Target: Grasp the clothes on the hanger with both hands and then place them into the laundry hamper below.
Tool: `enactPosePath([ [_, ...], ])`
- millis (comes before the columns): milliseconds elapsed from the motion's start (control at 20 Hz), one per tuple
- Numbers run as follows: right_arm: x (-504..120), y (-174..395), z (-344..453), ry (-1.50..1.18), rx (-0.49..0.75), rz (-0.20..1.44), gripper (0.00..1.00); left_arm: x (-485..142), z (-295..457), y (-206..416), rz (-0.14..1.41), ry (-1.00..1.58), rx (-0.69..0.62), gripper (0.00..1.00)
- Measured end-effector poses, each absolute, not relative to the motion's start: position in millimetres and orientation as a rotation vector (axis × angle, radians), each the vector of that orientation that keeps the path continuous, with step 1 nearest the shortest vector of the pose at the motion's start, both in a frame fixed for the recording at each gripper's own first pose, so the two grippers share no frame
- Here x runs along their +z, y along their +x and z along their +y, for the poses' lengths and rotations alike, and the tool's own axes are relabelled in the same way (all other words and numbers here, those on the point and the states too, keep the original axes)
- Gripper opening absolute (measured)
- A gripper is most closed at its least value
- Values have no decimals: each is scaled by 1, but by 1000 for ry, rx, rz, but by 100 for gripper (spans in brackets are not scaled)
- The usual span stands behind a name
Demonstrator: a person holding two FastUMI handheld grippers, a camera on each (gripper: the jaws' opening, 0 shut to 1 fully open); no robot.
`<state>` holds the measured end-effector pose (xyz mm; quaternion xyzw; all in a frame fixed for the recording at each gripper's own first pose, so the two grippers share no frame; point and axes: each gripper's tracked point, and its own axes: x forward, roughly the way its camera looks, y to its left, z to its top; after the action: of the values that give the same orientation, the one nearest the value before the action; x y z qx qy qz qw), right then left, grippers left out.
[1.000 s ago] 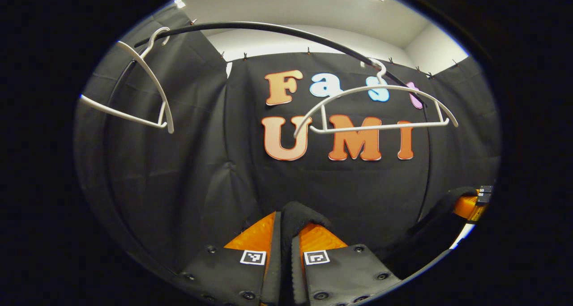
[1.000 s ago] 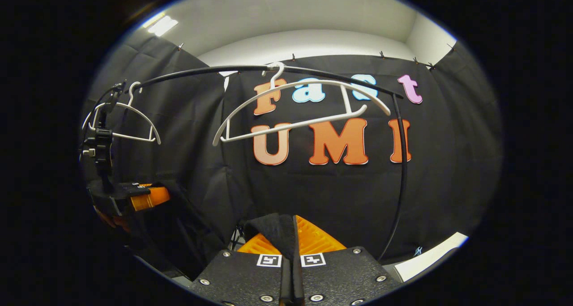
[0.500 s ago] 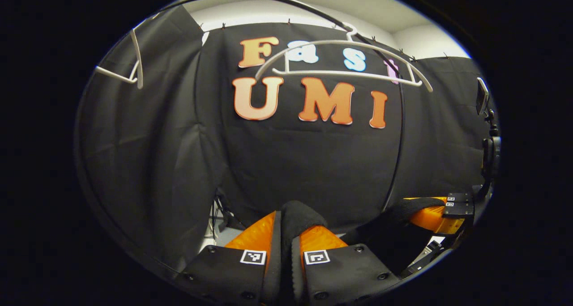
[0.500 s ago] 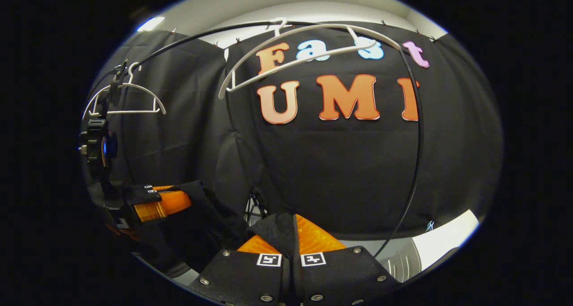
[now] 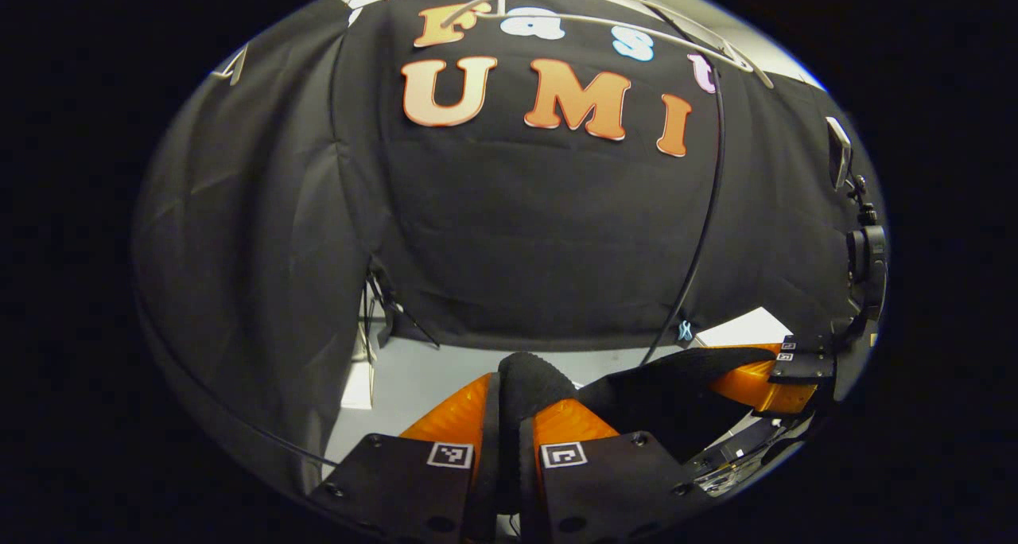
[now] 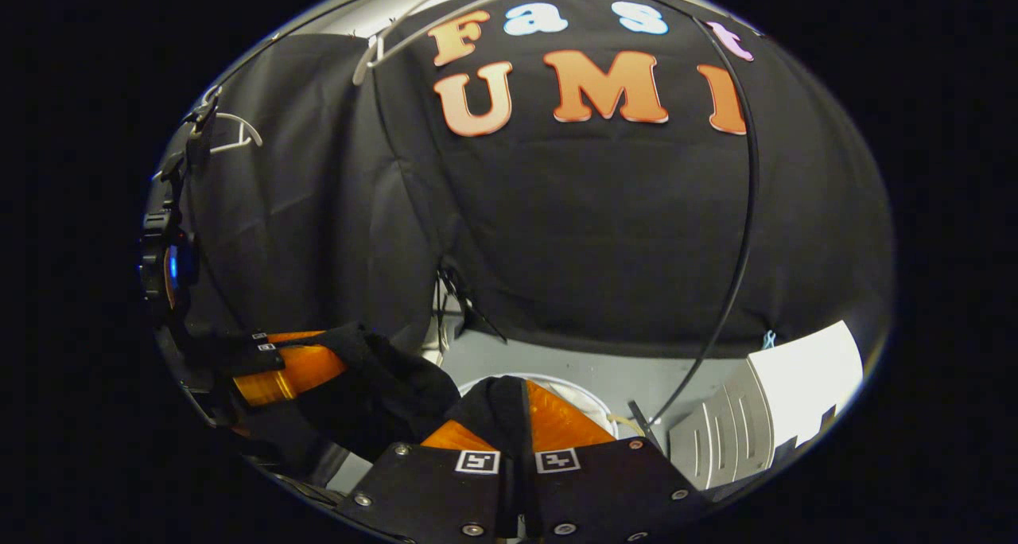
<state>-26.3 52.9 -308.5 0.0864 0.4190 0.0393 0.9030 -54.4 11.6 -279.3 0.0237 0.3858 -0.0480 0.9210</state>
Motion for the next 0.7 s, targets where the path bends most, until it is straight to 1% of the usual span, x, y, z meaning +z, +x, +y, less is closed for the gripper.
enactPosePath([
  [50, -319, -33, 56, 182, 81, 896, 2, -285, 11, -60, 829, 38, -93, 17],
  [250, -335, -38, 62, 184, 83, 923, 3, -317, 18, -74, 920, 12, -84, 18],
  [450, -336, -42, 64, 207, 85, 931, 8, -314, 21, -75, 929, 15, -60, 18],
  [500, -335, -40, 62, 206, 81, 929, 9, -317, 26, -75, 929, 32, -54, 15],
  [550, -334, -39, 63, 209, 81, 926, 26, -317, 29, -75, 929, 50, -58, 24],
  [600, -333, -36, 64, 209, 83, 921, 14, -319, 33, -74, 930, 77, -47, 29],
  [650, -332, -37, 64, 202, 82, 919, 29, -321, 35, -73, 933, 92, -49, 42],
  [700, -332, -37, 64, 192, 82, 922, 33, -322, 35, -74, 936, 100, -41, 55],
])
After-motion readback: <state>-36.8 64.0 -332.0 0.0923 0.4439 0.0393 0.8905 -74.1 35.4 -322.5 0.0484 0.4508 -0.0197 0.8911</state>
